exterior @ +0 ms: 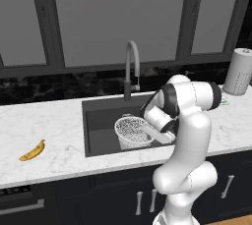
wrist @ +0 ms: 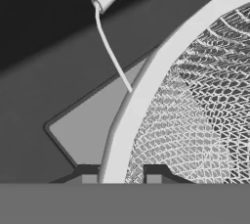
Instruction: Put the colander in the sink, put the banana in the colander, and turn on the sink faucet and pour water over the colander.
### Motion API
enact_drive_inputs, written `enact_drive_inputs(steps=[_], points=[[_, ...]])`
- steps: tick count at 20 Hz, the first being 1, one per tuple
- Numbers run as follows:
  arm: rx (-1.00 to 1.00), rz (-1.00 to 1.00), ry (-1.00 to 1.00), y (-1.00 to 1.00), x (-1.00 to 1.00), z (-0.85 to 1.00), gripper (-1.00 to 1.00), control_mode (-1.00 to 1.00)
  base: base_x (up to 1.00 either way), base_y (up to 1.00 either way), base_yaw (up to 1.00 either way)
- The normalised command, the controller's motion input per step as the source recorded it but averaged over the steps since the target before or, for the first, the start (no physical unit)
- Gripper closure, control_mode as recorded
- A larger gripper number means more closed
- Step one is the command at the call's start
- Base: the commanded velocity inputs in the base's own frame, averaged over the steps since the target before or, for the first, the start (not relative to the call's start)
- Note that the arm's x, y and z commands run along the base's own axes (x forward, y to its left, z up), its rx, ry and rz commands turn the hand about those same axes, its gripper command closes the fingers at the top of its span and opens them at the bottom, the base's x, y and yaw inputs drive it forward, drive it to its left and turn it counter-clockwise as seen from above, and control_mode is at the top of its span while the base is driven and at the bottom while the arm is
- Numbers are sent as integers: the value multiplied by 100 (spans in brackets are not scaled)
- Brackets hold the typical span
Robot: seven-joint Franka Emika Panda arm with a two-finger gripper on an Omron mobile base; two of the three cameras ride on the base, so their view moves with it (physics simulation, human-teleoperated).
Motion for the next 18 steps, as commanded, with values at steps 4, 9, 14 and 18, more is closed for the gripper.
enact_drive_inputs(steps=[4, 9, 14, 18], points=[[-9, 0, -7, 0, 18, -14, 100, -100, 0, 0, 0], [-10, 0, -7, 0, 12, -6, 100, -100, 0, 0, 0], [-10, 0, -10, 0, 0, 0, 100, -100, 0, 0, 0], [-10, 0, -8, 0, 0, 0, 100, -100, 0, 0, 0]])
